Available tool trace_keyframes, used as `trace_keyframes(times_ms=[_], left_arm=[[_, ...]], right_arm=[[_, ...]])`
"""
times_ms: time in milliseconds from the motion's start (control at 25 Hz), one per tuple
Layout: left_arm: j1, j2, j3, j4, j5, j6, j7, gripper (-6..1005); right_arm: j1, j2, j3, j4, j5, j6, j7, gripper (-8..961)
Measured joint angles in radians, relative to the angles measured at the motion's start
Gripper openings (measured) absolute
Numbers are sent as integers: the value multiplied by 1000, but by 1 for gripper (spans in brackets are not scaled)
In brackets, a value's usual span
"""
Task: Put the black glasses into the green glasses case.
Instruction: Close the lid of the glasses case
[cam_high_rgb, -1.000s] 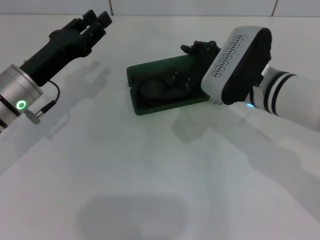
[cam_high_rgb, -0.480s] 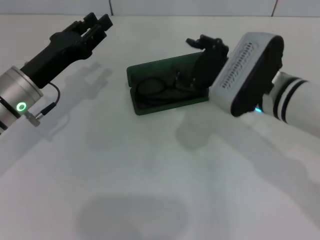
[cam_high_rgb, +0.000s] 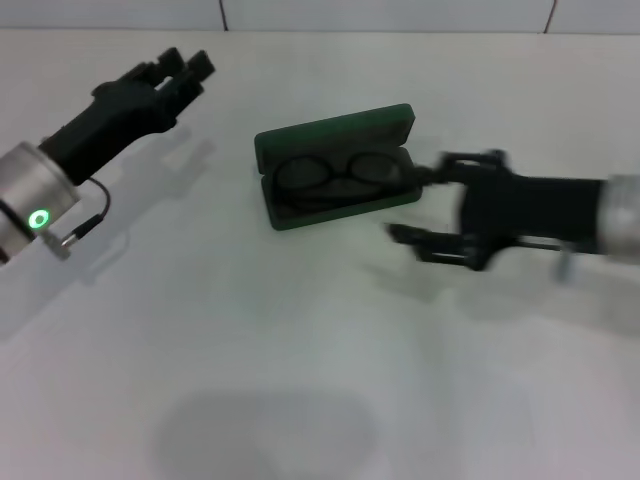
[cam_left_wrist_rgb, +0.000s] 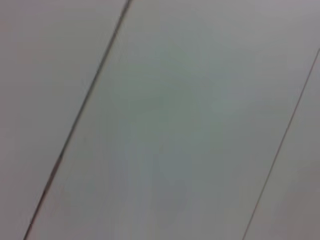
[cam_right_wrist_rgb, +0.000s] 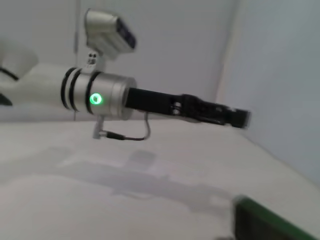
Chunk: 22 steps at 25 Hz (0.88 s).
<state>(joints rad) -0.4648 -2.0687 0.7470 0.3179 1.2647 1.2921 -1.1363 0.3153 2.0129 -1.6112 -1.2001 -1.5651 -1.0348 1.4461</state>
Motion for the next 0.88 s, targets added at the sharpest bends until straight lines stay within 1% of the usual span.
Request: trace_keyframes(times_ms=[80,120,160,240,280,360,400,480,560,640,720,800,880], left_arm=[[-40,7,0,3,55,-67,-34,503],[-57,11,1,6,83,-95,-57,503],[-80,17,4,18,133,-135,-100,503],[-118,22,16,49,218,-187,-173,503],[-135,22,23,70,253,-207,-205,503],[-165,16,37,109,305,-234,-249,503],[-184,12,47,130,330,-248,-275,503],[-216,8,78,151,366,-275,-317,502],[-252,8,130,156,409,-314,-365,502],[-285,4,194,156,457,-363,-417,502],[-304,-7,235,156,487,-397,-443,502],[-315,-16,250,156,501,-417,-449,502],[-319,-18,260,156,506,-432,-456,502]], right_arm=[[35,1,196,144,-2,-182,10,629],[54,1,261,203,-2,-238,5,628],[91,0,358,301,-3,-310,-12,628],[141,-8,475,446,-7,-387,-47,628],[157,-14,515,505,-9,-400,-63,627],[166,-20,532,555,-11,-388,-78,627],[165,-19,530,556,-11,-380,-81,626],[159,-11,522,554,-20,-363,-87,626],[159,-3,521,551,-34,-358,-91,625],[163,0,520,553,-39,-358,-92,625],[163,0,519,557,-40,-358,-93,624],[160,0,519,562,-40,-357,-94,624],[159,1,518,563,-40,-355,-96,624]])
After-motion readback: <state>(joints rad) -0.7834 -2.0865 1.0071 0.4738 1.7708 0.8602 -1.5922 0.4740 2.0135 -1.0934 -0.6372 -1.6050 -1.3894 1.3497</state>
